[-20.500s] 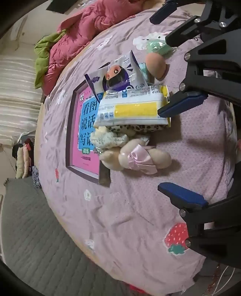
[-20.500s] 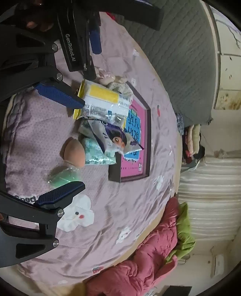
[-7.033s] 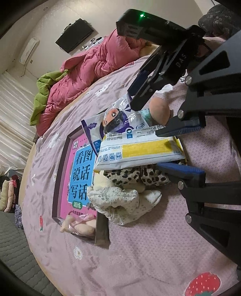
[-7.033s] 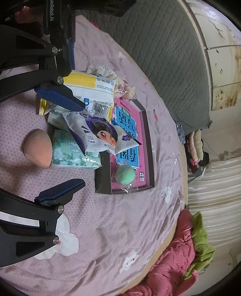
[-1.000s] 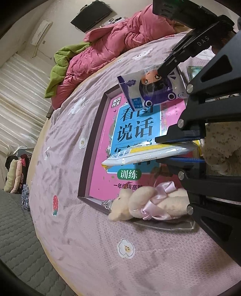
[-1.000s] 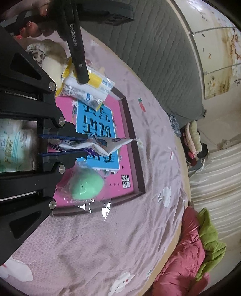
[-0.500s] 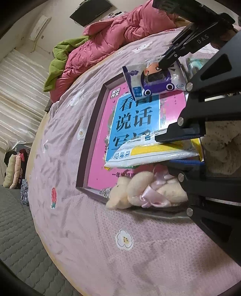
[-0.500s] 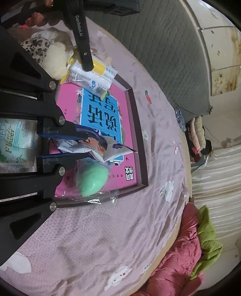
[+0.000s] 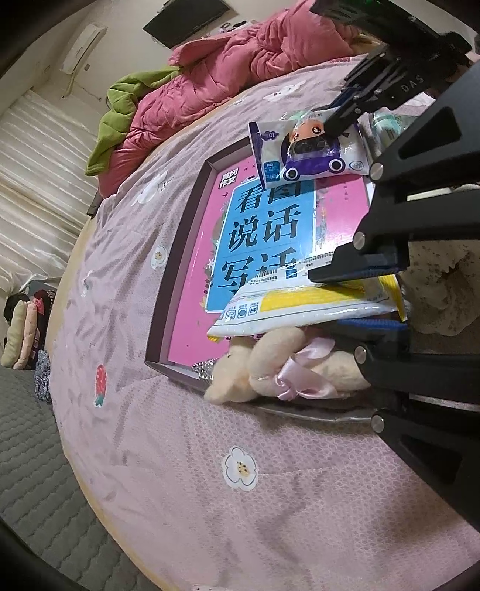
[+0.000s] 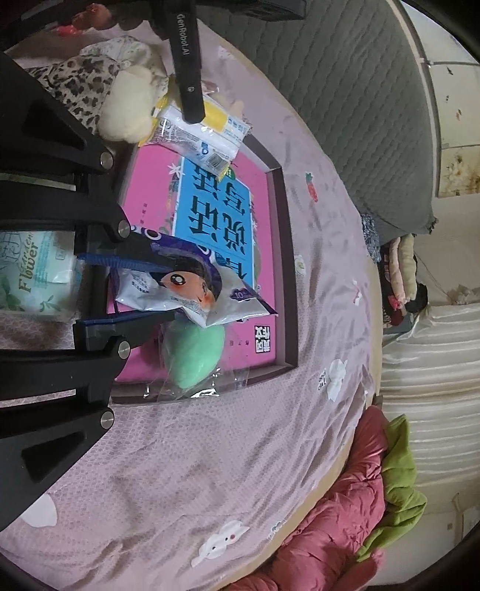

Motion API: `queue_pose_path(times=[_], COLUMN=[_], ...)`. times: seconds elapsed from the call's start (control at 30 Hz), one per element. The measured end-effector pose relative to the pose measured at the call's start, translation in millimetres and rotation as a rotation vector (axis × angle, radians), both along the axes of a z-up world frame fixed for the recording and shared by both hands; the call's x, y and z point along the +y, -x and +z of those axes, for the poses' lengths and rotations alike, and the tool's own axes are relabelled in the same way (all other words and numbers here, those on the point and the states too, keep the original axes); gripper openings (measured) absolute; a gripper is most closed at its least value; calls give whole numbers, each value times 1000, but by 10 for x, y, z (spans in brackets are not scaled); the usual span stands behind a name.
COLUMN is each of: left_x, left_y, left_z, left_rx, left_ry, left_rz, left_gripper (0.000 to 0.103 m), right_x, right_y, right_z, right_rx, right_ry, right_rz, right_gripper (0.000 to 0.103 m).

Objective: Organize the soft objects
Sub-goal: 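Lower the yellow-striped packet into the box and open left while right releases the cartoon-girl packet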

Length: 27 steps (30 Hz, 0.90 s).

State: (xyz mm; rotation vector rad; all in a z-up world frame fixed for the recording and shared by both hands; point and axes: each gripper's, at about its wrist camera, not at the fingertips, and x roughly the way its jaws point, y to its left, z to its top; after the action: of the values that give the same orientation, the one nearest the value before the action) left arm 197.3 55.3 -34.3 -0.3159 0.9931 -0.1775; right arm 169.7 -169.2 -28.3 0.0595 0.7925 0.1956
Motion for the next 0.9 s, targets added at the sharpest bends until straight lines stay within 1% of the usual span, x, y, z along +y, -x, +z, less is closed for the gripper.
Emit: queue_pose_path(times=[0.07,0.17,0.3,0.5,0.6,0.63,0.7,0.83,0.9], left_x=[11,11,-21,-39,-41,-42,-42,-33,-33], left_y=[-3,1,-5,-50,-105,-121,-144,-176,-171], left_z=[-2,0,16,4,-15,-18,-37,-76,-72], left_rx=[3,3,-1,3,16,19,26,50,47], left_ry=[-3,-13,-30,-18,7,14,23,0,-1], left_rz=[0,5,2,-13,-22,-23,-24,-7,-7], left_gripper=[19,19,19,19,19,19,20,26,26], right_x=[9,3,-18,-55,-69,-79,-96,-101,-105], right_y=[17,24,25,57,87,94,100,128,133], right_z=[3,4,7,36,62,74,86,107,116], right_rx=[-5,-6,-7,-27,-43,-49,-56,-70,-77], right_ry=[19,16,6,5,14,13,10,19,26], right_rz=[2,-1,-8,-24,-36,-41,-47,-55,-59], right_gripper=[26,28,28,30,34,38,42,43,43])
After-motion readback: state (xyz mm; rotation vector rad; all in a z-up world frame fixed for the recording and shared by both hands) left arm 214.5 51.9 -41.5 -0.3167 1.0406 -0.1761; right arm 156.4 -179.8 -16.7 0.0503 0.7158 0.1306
